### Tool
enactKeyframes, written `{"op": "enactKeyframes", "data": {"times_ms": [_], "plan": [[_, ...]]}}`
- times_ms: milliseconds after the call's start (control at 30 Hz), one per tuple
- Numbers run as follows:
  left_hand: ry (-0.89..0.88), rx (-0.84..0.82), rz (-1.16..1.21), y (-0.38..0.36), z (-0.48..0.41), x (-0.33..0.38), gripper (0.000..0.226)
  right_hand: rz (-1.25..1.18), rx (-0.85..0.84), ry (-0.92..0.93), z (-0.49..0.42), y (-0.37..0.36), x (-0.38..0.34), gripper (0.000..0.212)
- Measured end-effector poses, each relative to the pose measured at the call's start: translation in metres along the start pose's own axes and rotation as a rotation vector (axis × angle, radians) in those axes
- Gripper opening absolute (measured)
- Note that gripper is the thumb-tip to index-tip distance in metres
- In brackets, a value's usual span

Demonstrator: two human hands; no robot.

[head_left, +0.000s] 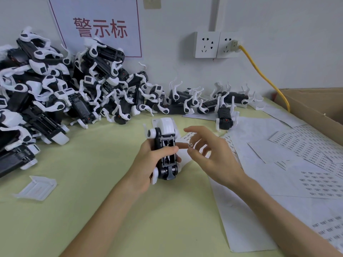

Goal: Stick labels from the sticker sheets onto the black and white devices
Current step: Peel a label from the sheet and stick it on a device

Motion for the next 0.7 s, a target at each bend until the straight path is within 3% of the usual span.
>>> {"op": "enactKeyframes", "data": {"times_ms": [200, 300, 400, 533, 700], "plan": [[-0.060, -0.065, -0.009, -0.005, 0.002, 0.002, 0.019, 0.038, -0.007, -0.098, -0.002, 0.000, 0.004, 0.052], [-0.110, -0.066, 0.001, -0.005, 0.001, 0.002, 0.021, -0.295, 0.011, -0.323, -0.005, 0.006, 0.009, 0.025], [-0.143, -0.070, 0.048, -0.005, 0.000, 0.002, 0.025, -0.558, -0.094, -0.477, -0.004, 0.009, 0.010, 0.022], [-0.160, -0.092, 0.000, -0.005, 0.000, 0.000, 0.030, -0.676, -0.154, -0.523, -0.004, 0.005, 0.012, 0.015], [-0.193, -0.095, -0.103, -0.007, -0.002, -0.002, 0.046, -0.725, -0.103, -0.517, -0.005, 0.007, 0.015, 0.013]]}}
Point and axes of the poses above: each hand's wrist, its own z-axis away from the middle knuckle, its own y-axis out of the back of the hand, x = y × z, the point moved 3 cm from there along -z, towards the middle knuckle, and after that the axes turned 4 degrees about -x, right-handed, at the moved point
